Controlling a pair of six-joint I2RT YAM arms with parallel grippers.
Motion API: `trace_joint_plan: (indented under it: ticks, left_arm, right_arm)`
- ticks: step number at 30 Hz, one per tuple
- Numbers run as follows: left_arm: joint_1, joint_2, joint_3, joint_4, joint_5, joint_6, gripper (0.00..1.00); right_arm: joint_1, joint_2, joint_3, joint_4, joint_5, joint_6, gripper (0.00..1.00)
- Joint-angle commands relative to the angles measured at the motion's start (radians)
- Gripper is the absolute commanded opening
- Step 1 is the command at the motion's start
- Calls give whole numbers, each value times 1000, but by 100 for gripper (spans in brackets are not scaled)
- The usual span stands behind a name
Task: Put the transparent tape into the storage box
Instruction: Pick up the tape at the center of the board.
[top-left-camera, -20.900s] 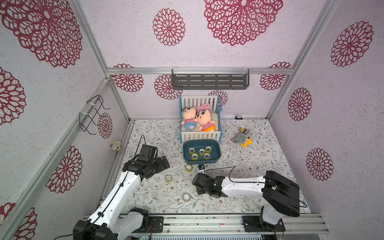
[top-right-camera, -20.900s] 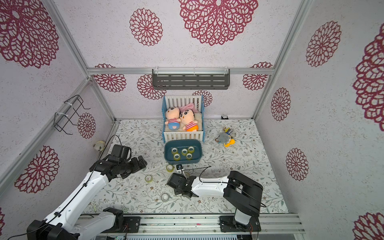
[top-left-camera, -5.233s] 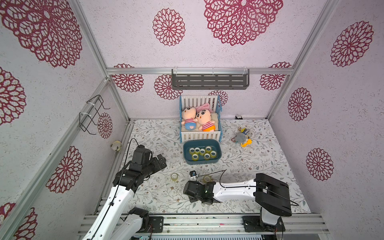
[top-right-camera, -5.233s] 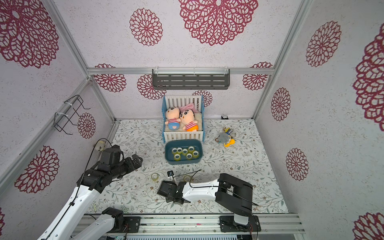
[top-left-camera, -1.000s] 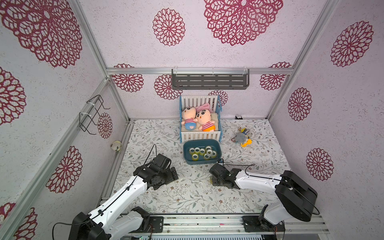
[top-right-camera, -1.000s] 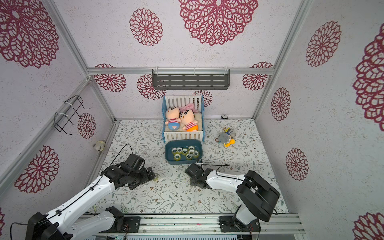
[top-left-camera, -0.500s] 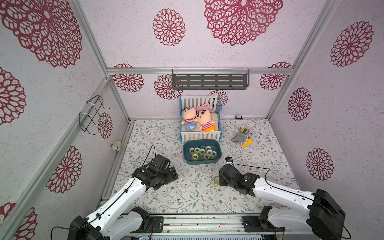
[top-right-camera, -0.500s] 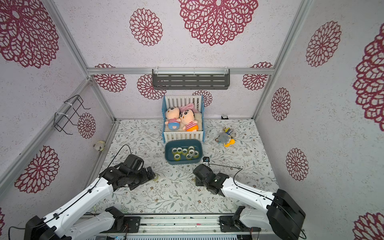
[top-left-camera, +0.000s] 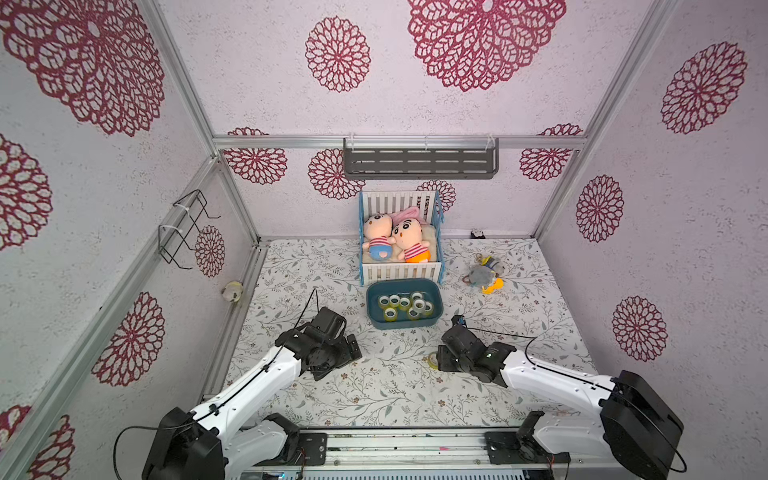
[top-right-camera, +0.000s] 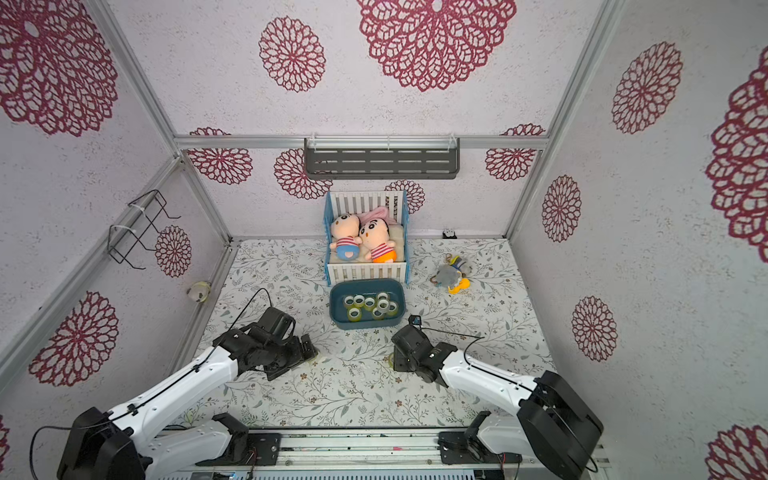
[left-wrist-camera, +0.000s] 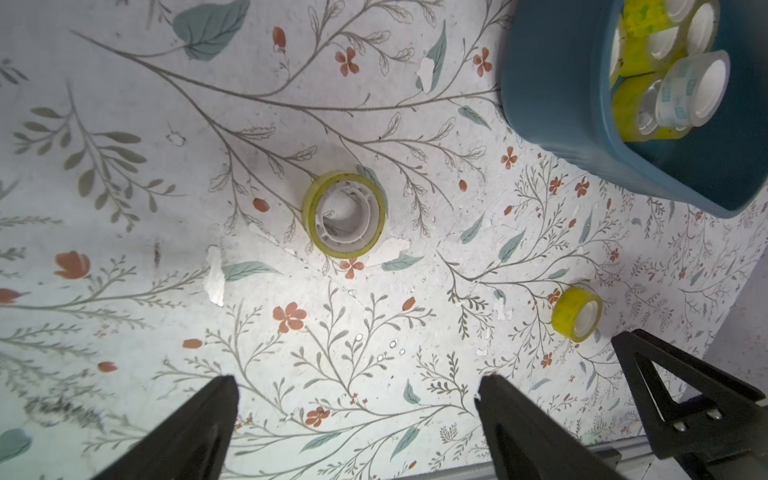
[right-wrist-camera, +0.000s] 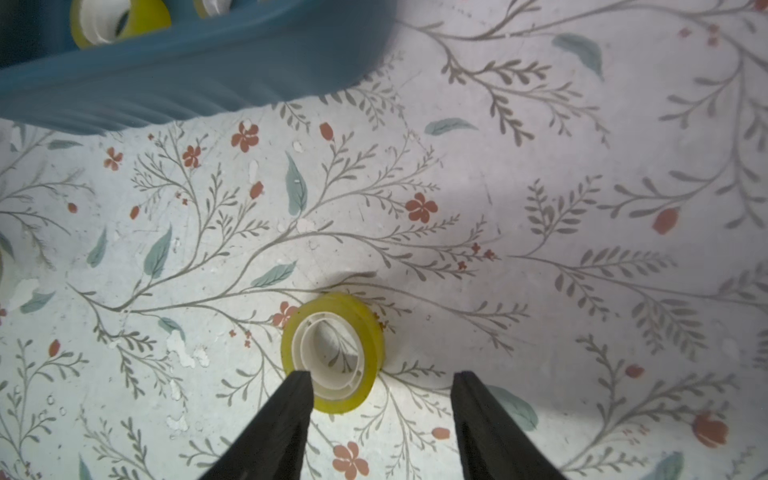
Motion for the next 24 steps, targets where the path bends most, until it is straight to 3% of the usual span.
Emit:
trace_joint_plan:
  ticks: [1, 13, 24]
  left_arm:
    - [5, 21, -10, 44, 14, 5, 97]
    - [5, 58, -19, 57, 17, 25, 97]
    - [5, 23, -25, 38, -9, 38, 97]
  right_arm:
    - [-2, 30, 22, 40, -32, -27, 60]
    - [-6, 112, 51, -17, 37, -1, 62]
    - [-70, 121, 26, 58, -15, -8, 62]
